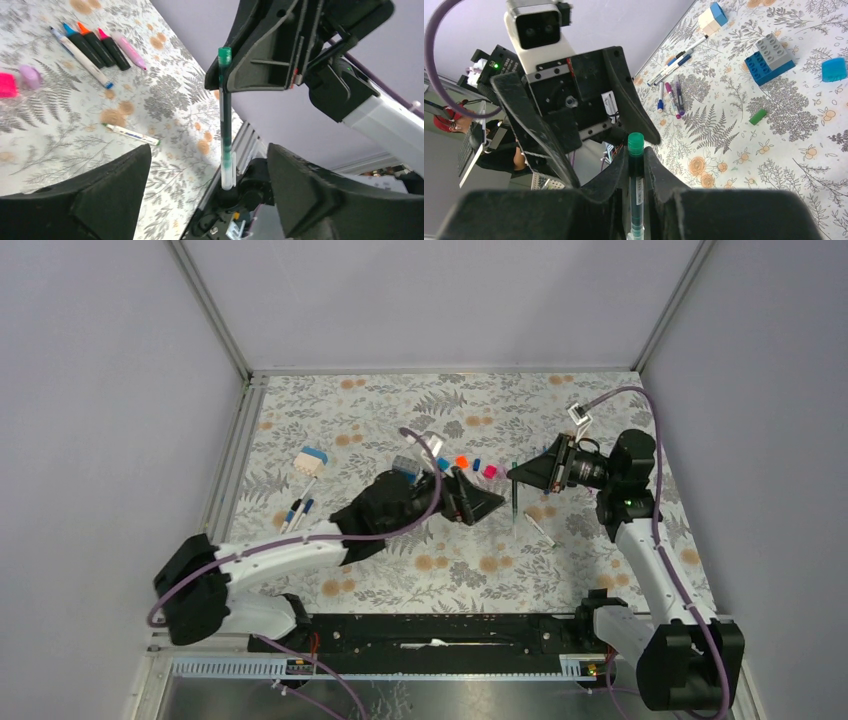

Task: Open the pen caps
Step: Pick up the pen from the center of the board, then open the pen cap from the pen.

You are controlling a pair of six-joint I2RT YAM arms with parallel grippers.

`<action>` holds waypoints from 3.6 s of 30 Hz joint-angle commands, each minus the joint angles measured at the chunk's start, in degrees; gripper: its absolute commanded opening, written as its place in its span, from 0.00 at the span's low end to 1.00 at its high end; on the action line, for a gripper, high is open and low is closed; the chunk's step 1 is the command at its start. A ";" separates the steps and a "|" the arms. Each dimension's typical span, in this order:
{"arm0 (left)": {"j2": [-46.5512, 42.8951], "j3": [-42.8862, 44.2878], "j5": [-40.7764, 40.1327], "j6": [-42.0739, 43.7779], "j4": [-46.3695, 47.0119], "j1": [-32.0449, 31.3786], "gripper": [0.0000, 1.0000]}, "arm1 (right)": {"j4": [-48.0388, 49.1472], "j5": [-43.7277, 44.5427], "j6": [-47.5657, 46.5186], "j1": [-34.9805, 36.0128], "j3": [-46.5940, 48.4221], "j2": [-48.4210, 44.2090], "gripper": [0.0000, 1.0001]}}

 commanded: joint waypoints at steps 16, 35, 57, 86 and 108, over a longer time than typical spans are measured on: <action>1.05 -3.10 -1.66 -3.51 6.74 -3.51 0.91 | 8.75 4.70 8.50 -4.42 -8.97 -5.96 0.00; 12.93 3.87 2.72 -8.00 8.02 -5.33 0.43 | 7.64 6.43 8.24 -5.04 -9.46 -6.15 0.00; 1.72 2.73 12.33 1.95 -9.71 0.95 0.00 | -27.54 -1.46 -32.24 -7.17 3.62 -8.09 0.94; 22.18 26.26 44.31 9.21 -40.41 5.58 0.00 | -92.45 12.51 -148.70 5.31 20.99 3.35 1.00; 26.95 26.65 55.13 3.02 -31.39 5.59 0.00 | -86.22 29.17 -154.18 20.85 20.37 7.38 0.33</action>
